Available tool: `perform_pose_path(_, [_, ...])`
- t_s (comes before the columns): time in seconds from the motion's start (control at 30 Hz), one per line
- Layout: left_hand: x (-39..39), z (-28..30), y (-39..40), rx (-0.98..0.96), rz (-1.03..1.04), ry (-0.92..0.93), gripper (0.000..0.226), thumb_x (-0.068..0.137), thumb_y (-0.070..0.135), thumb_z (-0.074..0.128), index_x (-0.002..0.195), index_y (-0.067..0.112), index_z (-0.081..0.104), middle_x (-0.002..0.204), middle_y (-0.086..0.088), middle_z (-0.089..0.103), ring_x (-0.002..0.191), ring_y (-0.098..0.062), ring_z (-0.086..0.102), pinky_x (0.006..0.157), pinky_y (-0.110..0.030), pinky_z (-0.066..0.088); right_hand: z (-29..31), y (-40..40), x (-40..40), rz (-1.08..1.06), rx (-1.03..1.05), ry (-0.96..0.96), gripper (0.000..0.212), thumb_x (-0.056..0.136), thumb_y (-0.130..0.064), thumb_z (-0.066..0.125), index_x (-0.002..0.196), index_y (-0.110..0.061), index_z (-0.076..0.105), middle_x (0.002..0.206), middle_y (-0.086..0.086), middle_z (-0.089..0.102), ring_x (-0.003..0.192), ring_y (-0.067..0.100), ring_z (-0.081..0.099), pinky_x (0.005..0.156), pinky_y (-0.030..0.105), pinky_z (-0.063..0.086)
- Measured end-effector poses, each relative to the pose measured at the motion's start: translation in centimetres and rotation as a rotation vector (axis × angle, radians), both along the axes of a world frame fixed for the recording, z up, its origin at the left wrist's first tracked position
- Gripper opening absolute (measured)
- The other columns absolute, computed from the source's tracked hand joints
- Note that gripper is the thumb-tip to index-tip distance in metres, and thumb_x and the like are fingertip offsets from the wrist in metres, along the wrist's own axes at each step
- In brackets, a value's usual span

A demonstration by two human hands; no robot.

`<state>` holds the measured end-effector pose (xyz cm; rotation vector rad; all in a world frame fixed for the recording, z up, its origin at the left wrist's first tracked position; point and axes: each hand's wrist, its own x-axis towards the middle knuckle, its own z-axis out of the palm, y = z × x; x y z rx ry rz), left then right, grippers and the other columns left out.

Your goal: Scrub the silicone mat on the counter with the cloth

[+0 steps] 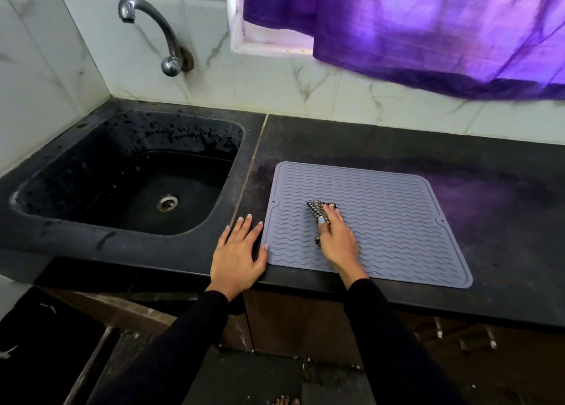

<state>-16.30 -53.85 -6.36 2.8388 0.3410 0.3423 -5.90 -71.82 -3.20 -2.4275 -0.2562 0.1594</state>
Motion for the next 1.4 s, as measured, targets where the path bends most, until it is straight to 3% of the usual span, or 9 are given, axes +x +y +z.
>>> perform_pose_path(0.13, [-0.1,0.2,0.1,-0.006,-0.004,0.011,0.071,0.083,0.058,0.011,0.141,0.025,0.036,0.153,0.000,0.027,0.143,-0.013,0.017,0.116,-0.033,0.009,1.9,-0.5,1.3,-0.275,0.730,0.259,0.035,0.100,-0.017,0.036,0.132,-0.008,0.049,0.129,0.007,0.055,0.122,0.022,0.050,0.097,0.029,0.039])
perform_pose_path(0.2, [-0.1,0.2,0.1,-0.014,-0.007,0.011,0.071,0.083,0.058,0.011,0.141,0.025,0.036,0.153,0.000,0.027,0.143,-0.013,0.017,0.116,-0.033,0.008,2.7,-1.4,2.0,-0.434,0.845,0.268,0.035,0.100,-0.015,0.035,0.130,-0.004,0.049,0.126,0.006,0.055,0.118,0.024,0.052,0.098,0.033,0.042])
perform_pose_path(0.33, [-0.2,0.2,0.2,-0.015,-0.014,0.007,0.071,0.083,0.058,0.011,0.141,0.025,0.036,0.152,0.000,0.027,0.142,-0.014,0.018,0.116,-0.033,0.008,2.9,-3.4,1.0,-0.323,0.316,-0.057,0.043,0.100,-0.022,0.036,0.142,-0.014,0.037,0.144,0.005,0.042,0.133,0.024,0.039,0.109,0.035,0.030])
perform_pose_path(0.5, [-0.2,0.1,0.2,-0.006,-0.022,0.004,0.069,0.085,0.057,0.012,0.141,0.024,0.036,0.152,-0.001,0.027,0.142,-0.015,0.018,0.115,-0.033,0.008,-0.7,-2.1,-0.8,0.002,-0.384,-0.177,0.058,0.100,-0.034,0.024,0.149,-0.008,0.005,0.158,0.010,0.001,0.146,0.021,0.000,0.119,0.036,0.000])
perform_pose_path(0.77, [0.0,-0.2,0.2,0.008,-0.035,0.040,0.067,0.089,0.056,0.010,0.143,0.023,0.032,0.154,-0.002,0.022,0.143,-0.015,0.011,0.116,-0.036,0.006,-0.7,-3.4,0.4,0.063,-0.347,-0.182,0.053,0.099,-0.030,0.029,0.149,-0.016,0.015,0.157,-0.001,0.013,0.145,0.011,0.008,0.116,0.028,0.007])
perform_pose_path(0.97, [0.4,0.3,0.2,-0.038,-0.035,0.063,0.075,0.084,0.058,0.006,0.142,0.021,0.034,0.154,-0.003,0.022,0.143,-0.015,0.010,0.116,-0.036,0.003,0.3,-4.4,1.4,-0.065,0.020,-0.047,0.041,0.098,-0.022,0.041,0.139,-0.028,0.041,0.146,-0.005,0.040,0.133,0.017,0.039,0.100,0.025,0.033])
perform_pose_path(1.07, [1.5,1.5,0.1,-0.069,-0.011,0.049,0.080,0.080,0.057,0.003,0.139,0.018,0.041,0.151,-0.006,0.030,0.142,-0.019,0.019,0.116,-0.040,0.006,1.0,-5.4,3.4,-0.314,0.649,0.210,0.035,0.099,-0.014,0.039,0.131,-0.009,0.050,0.132,0.011,0.054,0.110,0.019,0.055,0.077,0.017,0.043])
perform_pose_path(1.17, [3.9,2.3,0.5,-0.108,-0.025,0.038,0.084,0.077,0.056,0.001,0.141,0.015,0.036,0.153,-0.007,0.025,0.143,-0.019,0.015,0.116,-0.039,0.004,2.2,-6.9,4.9,-0.515,1.013,0.276,0.038,0.100,-0.013,0.031,0.134,-0.002,0.045,0.135,0.014,0.051,0.109,0.021,0.055,0.090,0.027,0.045])
perform_pose_path(1.4, [9.3,1.1,2.0,-0.042,-0.099,0.124,0.085,0.075,0.054,-0.006,0.148,0.014,0.012,0.157,-0.006,0.007,0.145,-0.019,0.004,0.117,-0.039,0.000,0.8,-4.3,4.9,-0.124,0.018,-0.096,0.047,0.100,-0.027,0.033,0.144,-0.013,0.032,0.152,0.007,0.030,0.141,0.021,0.026,0.115,0.033,0.019])
